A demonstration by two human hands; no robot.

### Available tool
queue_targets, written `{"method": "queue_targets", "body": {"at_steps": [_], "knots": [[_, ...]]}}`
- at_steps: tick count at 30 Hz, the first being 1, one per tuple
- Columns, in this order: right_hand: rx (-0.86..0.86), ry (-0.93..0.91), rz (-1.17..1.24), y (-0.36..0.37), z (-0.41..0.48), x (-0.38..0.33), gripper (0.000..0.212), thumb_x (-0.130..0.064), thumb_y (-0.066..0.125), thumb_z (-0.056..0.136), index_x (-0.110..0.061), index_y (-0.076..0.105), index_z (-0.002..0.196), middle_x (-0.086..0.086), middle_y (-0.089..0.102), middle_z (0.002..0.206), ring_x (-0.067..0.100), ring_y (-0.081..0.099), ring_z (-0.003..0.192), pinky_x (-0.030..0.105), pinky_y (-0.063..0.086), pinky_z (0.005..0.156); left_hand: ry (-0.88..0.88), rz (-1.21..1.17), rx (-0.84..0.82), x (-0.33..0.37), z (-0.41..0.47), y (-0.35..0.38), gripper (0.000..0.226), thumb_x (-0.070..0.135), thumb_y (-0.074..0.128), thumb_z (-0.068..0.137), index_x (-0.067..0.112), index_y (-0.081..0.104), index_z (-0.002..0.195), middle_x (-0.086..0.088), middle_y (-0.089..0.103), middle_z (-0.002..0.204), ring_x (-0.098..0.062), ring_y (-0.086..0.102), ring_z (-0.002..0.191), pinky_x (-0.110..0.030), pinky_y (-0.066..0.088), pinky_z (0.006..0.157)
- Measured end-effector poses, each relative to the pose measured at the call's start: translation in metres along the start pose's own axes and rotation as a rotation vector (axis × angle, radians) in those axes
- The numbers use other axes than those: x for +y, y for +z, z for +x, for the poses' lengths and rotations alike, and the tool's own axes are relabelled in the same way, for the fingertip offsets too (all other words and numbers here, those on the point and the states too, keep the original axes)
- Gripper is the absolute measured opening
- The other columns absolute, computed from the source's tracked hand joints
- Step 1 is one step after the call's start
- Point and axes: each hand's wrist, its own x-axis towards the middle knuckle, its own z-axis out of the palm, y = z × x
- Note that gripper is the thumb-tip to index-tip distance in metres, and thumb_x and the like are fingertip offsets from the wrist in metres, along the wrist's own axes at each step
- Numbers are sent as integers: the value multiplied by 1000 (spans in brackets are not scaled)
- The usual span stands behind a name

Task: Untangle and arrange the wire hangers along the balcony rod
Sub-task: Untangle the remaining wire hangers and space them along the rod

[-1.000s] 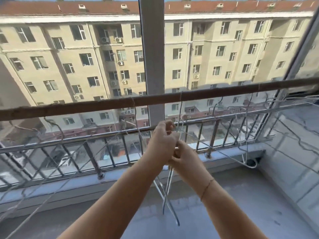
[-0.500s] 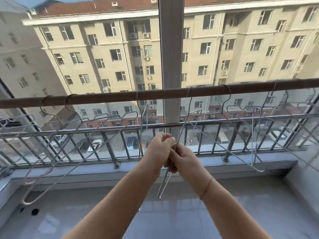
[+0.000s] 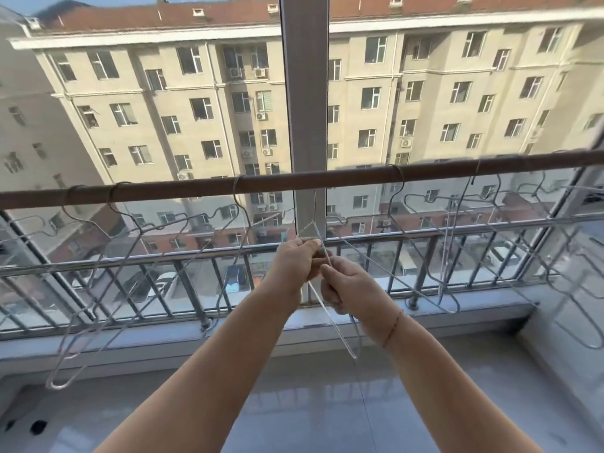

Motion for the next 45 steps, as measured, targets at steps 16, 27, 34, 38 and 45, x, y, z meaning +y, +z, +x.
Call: {"method": "queue_targets", "body": {"at_steps": [16, 27, 34, 38, 45], "knots": [[228, 27, -553, -31, -19, 62, 36, -14, 48, 92, -14, 46, 128, 1, 53, 114, 16, 51, 108, 28, 41, 94, -157, 251, -51, -84, -16, -35, 21, 1, 45, 94, 11, 62, 87, -3, 56, 68, -11, 47, 58, -18, 38, 55], [-52, 142, -907, -39, -51, 71, 24, -13, 42, 91, -28, 57, 81, 0, 65, 71, 17, 61, 73, 32, 48, 74, 40, 529, -133, -103, -36, -49, 17, 6, 52, 92, 10, 69, 93, 14, 57, 66, 11, 53, 57, -7, 38, 64], [17, 239, -274, -19, -104, 37, 18, 0, 40, 94, -3, 57, 93, 1, 46, 49, 17, 40, 39, 24, 39, 35, 397, 620, 164, -109, -61, -28, 12, 34, 69, 80, 30, 59, 77, 9, 59, 84, -6, 54, 82, -17, 42, 76], [91, 177, -37, -2, -111, 12, 19, -6, 39, 96, -4, 58, 98, 4, 47, 50, 14, 37, 35, 21, 31, 32, 290, 262, -63, -87, -75, -11, 25, 38, 61, 87, 14, 68, 82, 2, 70, 70, -10, 65, 70, -25, 51, 71], [187, -91, -7, 18, -90, -30, 18, -13, 45, 95, -5, 61, 95, 5, 46, 48, 15, 36, 39, 18, 30, 37, 398, 81, -40, -31, -76, -9, 16, 20, 63, 87, 7, 71, 85, 0, 70, 72, -6, 62, 67, -20, 50, 68]]}}
